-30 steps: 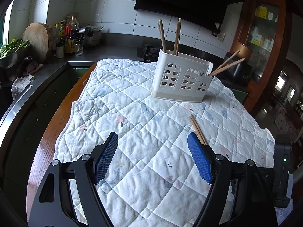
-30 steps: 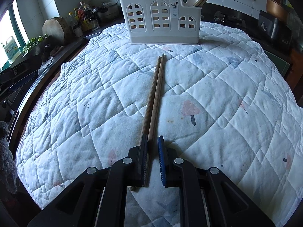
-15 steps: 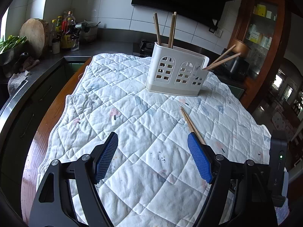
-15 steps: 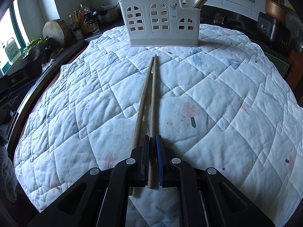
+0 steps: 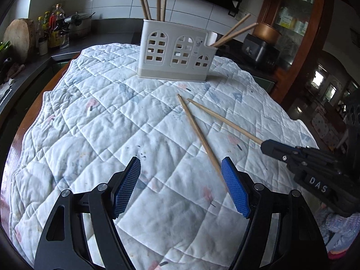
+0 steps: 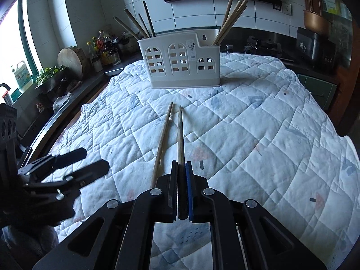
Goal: Organize utensils
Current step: 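Close the left tool on the last loose chopstick on the cloth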
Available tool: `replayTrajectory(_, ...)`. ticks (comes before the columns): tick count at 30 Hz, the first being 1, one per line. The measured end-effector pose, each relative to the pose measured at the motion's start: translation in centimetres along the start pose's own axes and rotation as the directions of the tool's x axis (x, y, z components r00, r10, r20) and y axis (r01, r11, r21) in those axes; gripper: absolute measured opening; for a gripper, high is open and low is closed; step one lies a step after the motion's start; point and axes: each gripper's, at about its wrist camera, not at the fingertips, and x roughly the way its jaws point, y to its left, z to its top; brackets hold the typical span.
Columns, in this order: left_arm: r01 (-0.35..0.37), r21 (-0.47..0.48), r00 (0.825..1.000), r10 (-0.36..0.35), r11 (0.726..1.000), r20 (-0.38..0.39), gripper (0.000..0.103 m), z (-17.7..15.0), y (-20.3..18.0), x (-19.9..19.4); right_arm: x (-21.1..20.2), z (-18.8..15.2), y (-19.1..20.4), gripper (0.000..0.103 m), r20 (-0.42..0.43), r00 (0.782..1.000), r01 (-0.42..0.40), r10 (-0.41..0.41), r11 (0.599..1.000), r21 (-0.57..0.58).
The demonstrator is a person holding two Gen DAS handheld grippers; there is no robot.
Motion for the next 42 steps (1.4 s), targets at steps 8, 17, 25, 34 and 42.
replayTrajectory(8,0.062,0.022,0.995,-0.06,0.998,-0.075,0.045,-1.2,-3.0,2.3,-2.0,0.8,-1.5,0.007,0.05,0.999,-0.015,0.015,1.0,0.001)
replayTrajectory(17,0.069,0.0,0.989,-0.069,0.998,-0.133,0.023,-1.5,-4.2,4.7,-2.4,0.8,-2.2,0.007,0.065,0.997,-0.035,0.034,0.999,0.01)
replayTrajectory(25,0.03,-0.008,0.987,-0.031,1.0,-0.159,0.017,-1.1,-4.4,6.0,-2.4,0.8,-2.0,0.007,0.067,0.997,-0.042,0.042,0.999,0.006)
replayTrajectory(34,-0.003,0.011,0.989,0.005,1.0,-0.149,0.007,-0.8,-3.4,5.4,-3.0,1.1,-1.9,0.007,0.08,0.996,-0.033,0.033,0.999,0.004)
replayTrajectory(42,0.039,-0.014,0.983,-0.041,0.999,-0.181,0.009,-1.0,-2.4,5.5,-3.1,1.3,-1.5,0.007,0.084,0.996,-0.027,0.027,1.0,-0.007)
